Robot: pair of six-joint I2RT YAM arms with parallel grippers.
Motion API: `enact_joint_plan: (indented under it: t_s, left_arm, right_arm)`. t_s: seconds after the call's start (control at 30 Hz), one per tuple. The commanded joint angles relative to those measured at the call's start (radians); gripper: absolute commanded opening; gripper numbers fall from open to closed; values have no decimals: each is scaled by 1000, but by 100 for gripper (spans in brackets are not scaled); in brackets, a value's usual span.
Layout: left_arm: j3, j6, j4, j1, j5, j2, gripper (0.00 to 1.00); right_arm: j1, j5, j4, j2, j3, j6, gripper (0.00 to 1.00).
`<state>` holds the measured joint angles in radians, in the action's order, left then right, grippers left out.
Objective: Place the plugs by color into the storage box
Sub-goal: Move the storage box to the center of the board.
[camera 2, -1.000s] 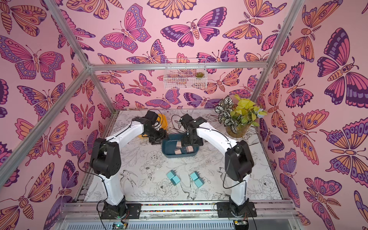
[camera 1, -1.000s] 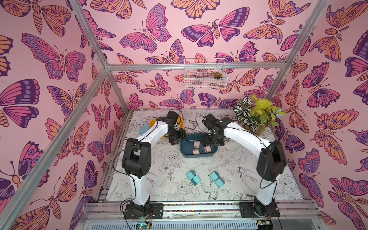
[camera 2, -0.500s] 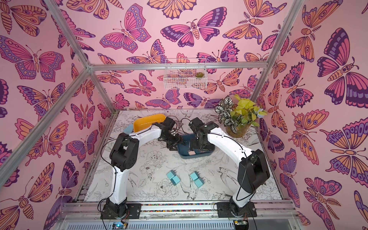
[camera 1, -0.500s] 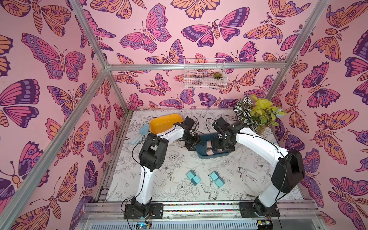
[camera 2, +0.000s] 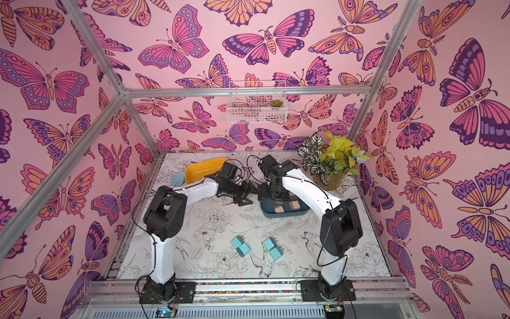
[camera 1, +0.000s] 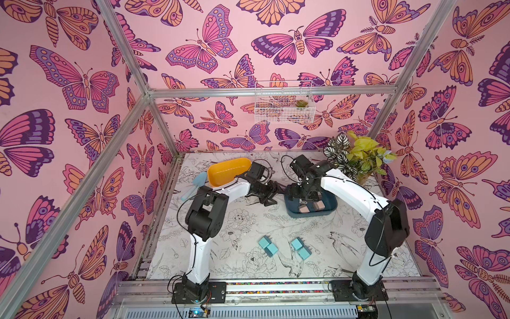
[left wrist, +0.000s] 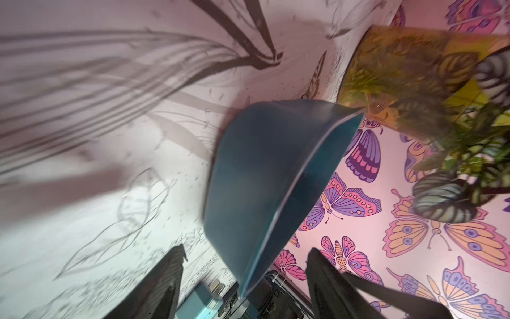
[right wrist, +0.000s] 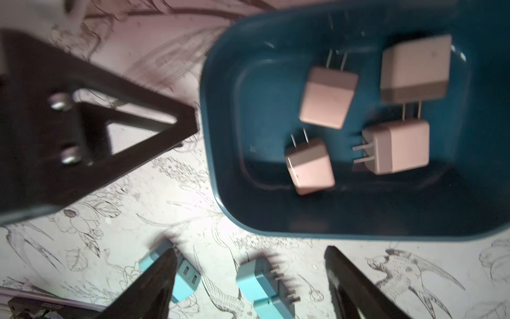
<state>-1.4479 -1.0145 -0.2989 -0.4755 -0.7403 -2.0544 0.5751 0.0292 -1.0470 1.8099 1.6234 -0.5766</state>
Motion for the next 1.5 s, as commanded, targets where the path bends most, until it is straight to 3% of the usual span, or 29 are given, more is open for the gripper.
enact_joint_plan:
  t_s: [0.0,0.27,0.47,0.63,0.93,1.27,1.33,1.4,1.47]
  left_arm:
    - [25,100,-191,96,129,151,72]
    - [-47,249,-510,341,413,344,70]
    - [-114,257,-548,508,386,249,69]
    - [-292,273,-585,578,417,75,69]
    - [-525,378,-697,592,530,-154,66]
    - [-546,475,-697,511,595,-220,58]
    - [-523,482,-697,508,596,-218,53]
    - [-488,481,-697,509,595,-214,40]
    - [-466,491,-697,509,588,-210,36]
  right_arm:
    - [-8,32,10,70,89,27,85]
    - [-8,102,-40,229,242,30,85]
    - [-9,88,-45,217,234,38,85]
    - [-9,88,-84,217,230,59,85]
    - [-14,68,-84,146,130,51,85]
    - [-26,68,-34,69,8,18,86]
    - [-26,72,-32,65,-2,16,86]
    - [-27,81,-25,57,-20,11,86]
    - [-27,88,-14,47,-45,4,86]
